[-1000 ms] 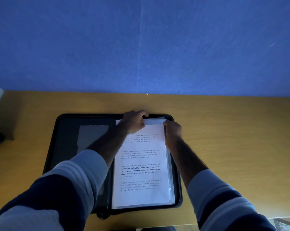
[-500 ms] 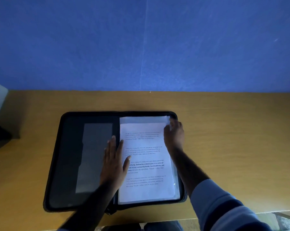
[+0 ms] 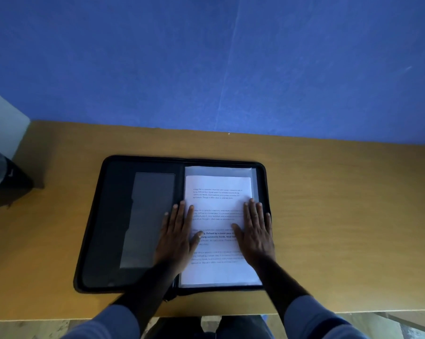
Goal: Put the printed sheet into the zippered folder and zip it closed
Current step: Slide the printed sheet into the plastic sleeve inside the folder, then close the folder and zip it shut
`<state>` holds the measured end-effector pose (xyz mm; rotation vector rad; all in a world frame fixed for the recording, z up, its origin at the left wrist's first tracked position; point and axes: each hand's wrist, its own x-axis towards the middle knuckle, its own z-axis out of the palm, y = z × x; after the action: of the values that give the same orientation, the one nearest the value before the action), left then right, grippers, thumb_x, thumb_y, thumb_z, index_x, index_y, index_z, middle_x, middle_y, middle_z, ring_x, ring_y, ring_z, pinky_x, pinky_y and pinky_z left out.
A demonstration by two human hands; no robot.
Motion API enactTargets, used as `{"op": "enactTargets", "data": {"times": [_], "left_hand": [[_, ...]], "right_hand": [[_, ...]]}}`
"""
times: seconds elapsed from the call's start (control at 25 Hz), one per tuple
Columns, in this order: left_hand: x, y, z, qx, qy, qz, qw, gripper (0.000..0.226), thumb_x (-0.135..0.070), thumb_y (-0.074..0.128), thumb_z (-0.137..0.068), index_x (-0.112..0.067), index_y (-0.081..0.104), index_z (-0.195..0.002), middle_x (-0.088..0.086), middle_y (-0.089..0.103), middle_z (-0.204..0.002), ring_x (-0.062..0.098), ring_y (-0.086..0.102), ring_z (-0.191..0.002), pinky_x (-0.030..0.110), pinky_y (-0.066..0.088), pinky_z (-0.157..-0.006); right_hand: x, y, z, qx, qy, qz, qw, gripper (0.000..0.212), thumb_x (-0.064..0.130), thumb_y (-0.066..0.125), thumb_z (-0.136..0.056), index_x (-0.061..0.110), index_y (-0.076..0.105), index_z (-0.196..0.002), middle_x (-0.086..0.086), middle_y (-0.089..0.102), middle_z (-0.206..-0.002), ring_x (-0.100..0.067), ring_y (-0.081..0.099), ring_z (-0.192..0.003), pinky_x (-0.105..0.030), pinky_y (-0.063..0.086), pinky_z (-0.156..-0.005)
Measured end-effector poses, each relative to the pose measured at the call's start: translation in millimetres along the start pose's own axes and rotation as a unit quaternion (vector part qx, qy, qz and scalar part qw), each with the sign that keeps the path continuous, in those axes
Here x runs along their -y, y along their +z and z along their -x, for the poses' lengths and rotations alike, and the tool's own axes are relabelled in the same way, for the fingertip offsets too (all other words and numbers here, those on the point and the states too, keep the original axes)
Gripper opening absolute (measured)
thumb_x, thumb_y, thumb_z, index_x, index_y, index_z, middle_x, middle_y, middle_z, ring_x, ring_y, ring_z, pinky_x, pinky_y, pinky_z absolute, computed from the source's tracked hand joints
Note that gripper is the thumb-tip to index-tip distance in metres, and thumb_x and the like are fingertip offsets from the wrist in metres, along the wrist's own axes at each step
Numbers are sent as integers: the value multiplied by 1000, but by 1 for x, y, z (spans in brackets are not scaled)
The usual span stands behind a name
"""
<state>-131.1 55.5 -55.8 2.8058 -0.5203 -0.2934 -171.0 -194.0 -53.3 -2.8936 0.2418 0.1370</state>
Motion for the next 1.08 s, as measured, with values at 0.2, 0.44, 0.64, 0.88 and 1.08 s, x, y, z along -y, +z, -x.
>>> {"op": "enactTargets", "data": {"times": [0.2, 0.44, 0.64, 0.88, 1.08], "left_hand": [[11, -7, 12, 13, -1, -25, 1000, 77, -60, 19, -103, -10, 13, -162, 9, 8, -170, 26, 6, -158, 48, 11, -125], [53, -34, 47, 6, -144, -57, 988, 81, -62, 15, -100, -10, 11, -162, 11, 6, -170, 29, 9, -157, 46, 12, -127], [99, -65, 65, -10, -280, -18, 960, 68, -47, 34, -105, -12, 17, -161, 14, 10, -170, 32, 13, -156, 47, 17, -126], [136, -92, 58, -80, -311, -3, 947, 51, -21, 53, -99, -6, 43, -147, 20, 52, -138, 39, 55, -118, 50, 49, -92], [166, -105, 42, -71, -346, 41, 935, 27, -24, 49, -101, -7, 59, -121, 16, 61, -121, 37, 61, -106, 46, 51, -81]], "right_hand": [[0, -6, 4, 1, 2, 0, 1000, 75, 56, 29, -103, 10, 18, -162, -9, 12, -170, -32, 13, -157, -48, 11, -126], [-12, -13, 4, 5, -25, -15, 1000, 77, 57, 29, -101, 10, 19, -161, -9, 17, -169, -33, 17, -155, -55, 22, -123], [-17, -20, 12, 23, -42, -19, 999, 81, 59, 25, -98, 7, 23, -160, -11, 20, -167, -36, 21, -154, -54, 24, -123], [-1, -14, 9, 40, 12, -8, 999, 78, 65, 16, -101, 19, -1, -162, -5, -1, -170, -25, -2, -157, -48, 10, -127], [48, -6, 13, 64, 60, -8, 996, 77, 64, 17, -101, 22, -6, -161, -7, -6, -171, -25, -8, -157, -49, 4, -128]]}}
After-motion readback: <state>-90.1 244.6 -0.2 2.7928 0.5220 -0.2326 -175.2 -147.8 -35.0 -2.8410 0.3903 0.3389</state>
